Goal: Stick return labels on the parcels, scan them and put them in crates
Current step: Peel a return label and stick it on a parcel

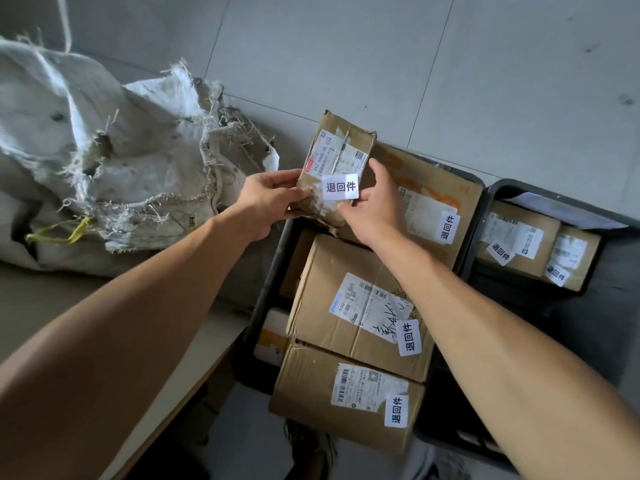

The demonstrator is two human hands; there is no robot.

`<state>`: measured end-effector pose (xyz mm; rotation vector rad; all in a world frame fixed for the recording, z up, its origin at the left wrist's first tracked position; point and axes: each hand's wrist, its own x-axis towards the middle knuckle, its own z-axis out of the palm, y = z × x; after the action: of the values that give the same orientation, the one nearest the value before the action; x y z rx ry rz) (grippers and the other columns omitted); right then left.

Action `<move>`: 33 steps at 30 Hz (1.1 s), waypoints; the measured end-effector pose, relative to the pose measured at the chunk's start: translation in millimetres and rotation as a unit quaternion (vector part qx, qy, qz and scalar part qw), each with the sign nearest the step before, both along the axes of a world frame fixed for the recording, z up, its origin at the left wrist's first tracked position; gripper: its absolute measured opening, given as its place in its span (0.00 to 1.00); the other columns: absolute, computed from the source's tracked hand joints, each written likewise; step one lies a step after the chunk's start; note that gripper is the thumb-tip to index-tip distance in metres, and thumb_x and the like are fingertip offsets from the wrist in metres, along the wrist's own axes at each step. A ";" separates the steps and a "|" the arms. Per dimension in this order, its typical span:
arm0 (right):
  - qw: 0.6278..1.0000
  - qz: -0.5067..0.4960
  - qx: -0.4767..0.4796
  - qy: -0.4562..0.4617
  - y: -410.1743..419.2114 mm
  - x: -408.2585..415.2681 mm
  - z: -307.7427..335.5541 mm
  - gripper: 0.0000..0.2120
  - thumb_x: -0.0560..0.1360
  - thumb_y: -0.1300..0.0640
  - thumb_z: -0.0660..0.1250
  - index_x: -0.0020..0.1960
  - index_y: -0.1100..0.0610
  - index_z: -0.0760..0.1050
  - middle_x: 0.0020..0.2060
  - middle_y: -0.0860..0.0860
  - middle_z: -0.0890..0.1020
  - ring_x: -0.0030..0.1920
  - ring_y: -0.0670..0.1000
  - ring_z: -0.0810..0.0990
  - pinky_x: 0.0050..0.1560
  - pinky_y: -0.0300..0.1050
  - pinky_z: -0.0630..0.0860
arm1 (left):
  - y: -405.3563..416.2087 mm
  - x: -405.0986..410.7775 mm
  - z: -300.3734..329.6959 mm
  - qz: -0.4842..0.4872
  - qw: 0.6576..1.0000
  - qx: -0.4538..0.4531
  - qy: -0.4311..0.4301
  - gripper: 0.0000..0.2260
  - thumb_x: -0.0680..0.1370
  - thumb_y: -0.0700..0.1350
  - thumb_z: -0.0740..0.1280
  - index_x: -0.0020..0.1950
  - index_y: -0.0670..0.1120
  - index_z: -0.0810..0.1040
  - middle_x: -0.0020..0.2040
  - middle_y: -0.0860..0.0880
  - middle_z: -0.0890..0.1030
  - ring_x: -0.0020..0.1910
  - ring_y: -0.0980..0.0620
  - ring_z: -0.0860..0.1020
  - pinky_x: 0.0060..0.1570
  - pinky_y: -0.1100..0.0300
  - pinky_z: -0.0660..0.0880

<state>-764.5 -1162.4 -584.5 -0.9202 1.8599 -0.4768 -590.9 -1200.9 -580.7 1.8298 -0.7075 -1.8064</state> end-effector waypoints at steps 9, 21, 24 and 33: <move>0.997 -0.033 -0.042 0.047 11.7 18.7 -10.6 0.47 0.69 0.55 0.80 0.77 0.40 0.55 0.57 0.44 0.82 0.52 0.46 0.82 0.45 0.42 0.81 | 2.2 10.8 -11.1 -0.025 0.999 0.001 0.023 0.18 0.76 0.32 0.72 0.66 0.40 0.80 0.55 0.43 0.85 0.46 0.50 0.86 0.40 0.59 0.82; 0.998 -0.050 -0.025 0.028 8.2 11.5 -23.8 0.62 0.59 0.44 0.84 0.81 0.42 0.47 0.61 0.47 0.79 0.61 0.48 0.78 0.60 0.54 0.79 | -5.2 -14.4 -28.7 -0.202 0.974 -0.076 -0.070 0.17 0.80 0.60 0.65 0.57 0.48 0.82 0.52 0.53 0.86 0.52 0.52 0.84 0.60 0.54 0.79; 0.998 0.013 -0.039 0.057 13.4 -28.0 -24.7 0.63 0.59 0.44 0.85 0.82 0.45 0.48 0.66 0.47 0.75 0.66 0.47 0.73 0.67 0.46 0.72 | -10.7 -16.6 -32.1 -0.238 0.956 -0.090 -0.146 0.12 0.80 0.62 0.66 0.53 0.54 0.78 0.50 0.55 0.84 0.48 0.55 0.83 0.51 0.61 0.79; 0.964 0.195 0.056 0.173 18.6 -77.2 -32.2 0.68 0.56 0.40 0.85 0.82 0.43 0.45 0.82 0.45 0.41 0.79 0.62 0.34 0.76 0.67 0.49 | -15.3 -8.4 -43.7 -0.212 0.973 -0.036 -0.079 0.13 0.79 0.59 0.69 0.52 0.50 0.81 0.50 0.52 0.87 0.53 0.49 0.84 0.64 0.50 0.77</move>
<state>-841.7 -1143.8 -616.8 -1.3177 1.9222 0.0356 -599.3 -1216.2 -624.4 1.8942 -1.2912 -1.8649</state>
